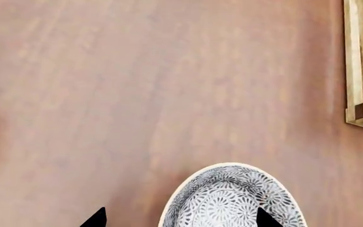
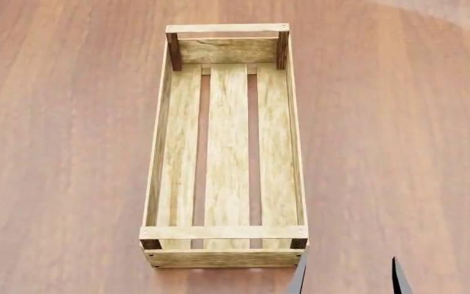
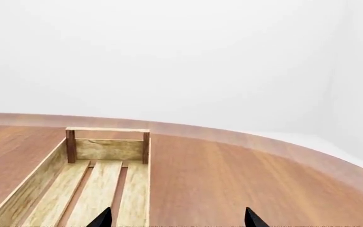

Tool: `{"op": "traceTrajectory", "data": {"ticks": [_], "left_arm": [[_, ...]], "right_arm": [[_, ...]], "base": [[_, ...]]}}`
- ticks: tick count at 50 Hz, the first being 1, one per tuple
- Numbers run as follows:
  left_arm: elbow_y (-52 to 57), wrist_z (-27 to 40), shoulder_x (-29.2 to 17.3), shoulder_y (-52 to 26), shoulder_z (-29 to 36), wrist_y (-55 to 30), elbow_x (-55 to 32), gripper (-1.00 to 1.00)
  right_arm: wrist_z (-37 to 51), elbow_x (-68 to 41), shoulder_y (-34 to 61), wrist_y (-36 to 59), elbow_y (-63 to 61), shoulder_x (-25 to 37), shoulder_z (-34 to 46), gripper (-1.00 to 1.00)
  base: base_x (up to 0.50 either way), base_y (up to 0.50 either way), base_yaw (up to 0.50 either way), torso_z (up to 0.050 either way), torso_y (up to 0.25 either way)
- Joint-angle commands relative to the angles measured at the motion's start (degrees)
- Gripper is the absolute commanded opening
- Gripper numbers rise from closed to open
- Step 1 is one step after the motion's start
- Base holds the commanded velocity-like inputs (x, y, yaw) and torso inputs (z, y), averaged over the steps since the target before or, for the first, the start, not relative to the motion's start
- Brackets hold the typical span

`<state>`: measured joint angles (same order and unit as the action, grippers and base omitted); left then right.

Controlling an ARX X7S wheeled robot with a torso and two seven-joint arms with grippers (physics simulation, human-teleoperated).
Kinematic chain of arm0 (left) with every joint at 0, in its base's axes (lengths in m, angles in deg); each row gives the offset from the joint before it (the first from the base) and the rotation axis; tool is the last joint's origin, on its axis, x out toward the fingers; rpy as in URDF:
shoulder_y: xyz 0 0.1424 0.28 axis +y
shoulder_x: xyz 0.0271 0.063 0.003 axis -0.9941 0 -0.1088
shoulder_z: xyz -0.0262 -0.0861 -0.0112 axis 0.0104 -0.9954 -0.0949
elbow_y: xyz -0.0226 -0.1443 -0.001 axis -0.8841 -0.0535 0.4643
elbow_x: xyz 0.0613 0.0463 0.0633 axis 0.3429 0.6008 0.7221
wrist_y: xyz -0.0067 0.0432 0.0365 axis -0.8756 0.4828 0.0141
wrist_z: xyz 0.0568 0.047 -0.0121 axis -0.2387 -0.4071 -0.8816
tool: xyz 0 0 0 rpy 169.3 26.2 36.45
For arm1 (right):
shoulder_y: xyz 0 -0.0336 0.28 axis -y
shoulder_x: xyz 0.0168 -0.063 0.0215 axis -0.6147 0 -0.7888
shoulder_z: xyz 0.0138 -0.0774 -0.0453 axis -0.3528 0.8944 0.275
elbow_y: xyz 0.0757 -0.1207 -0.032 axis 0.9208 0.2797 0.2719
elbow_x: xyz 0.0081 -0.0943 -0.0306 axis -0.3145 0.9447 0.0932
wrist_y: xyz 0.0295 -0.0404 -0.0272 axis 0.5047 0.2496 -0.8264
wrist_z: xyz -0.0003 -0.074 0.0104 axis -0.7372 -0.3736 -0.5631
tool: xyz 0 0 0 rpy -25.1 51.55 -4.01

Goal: Stack the right bowl on the left bowl and place them in the tray.

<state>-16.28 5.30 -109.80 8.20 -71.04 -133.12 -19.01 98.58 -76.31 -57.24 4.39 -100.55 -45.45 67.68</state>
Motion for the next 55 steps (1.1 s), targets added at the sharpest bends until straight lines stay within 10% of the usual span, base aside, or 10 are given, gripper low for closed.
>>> {"op": "traceTrajectory", "data": {"ticks": [1, 55], "left_arm": [[-0.05, -3.16, 1.61, 2.50, 0.08, 1.72, 2.13, 1.00], [-5.25, -7.69, 1.54, 4.76, 5.79, 9.59, 10.72, 1.00]], "right_arm": [[-0.97, 1.21, -0.28, -0.33, 0.15, -0.91, -0.84, 1.00], [-0.32, 1.55, -0.50, -0.64, 2.14, -0.14, 0.92, 1.00]], "base": [[0.00, 0.00, 0.00, 0.000, 0.000], [0.00, 0.00, 0.00, 0.000, 0.000]]}}
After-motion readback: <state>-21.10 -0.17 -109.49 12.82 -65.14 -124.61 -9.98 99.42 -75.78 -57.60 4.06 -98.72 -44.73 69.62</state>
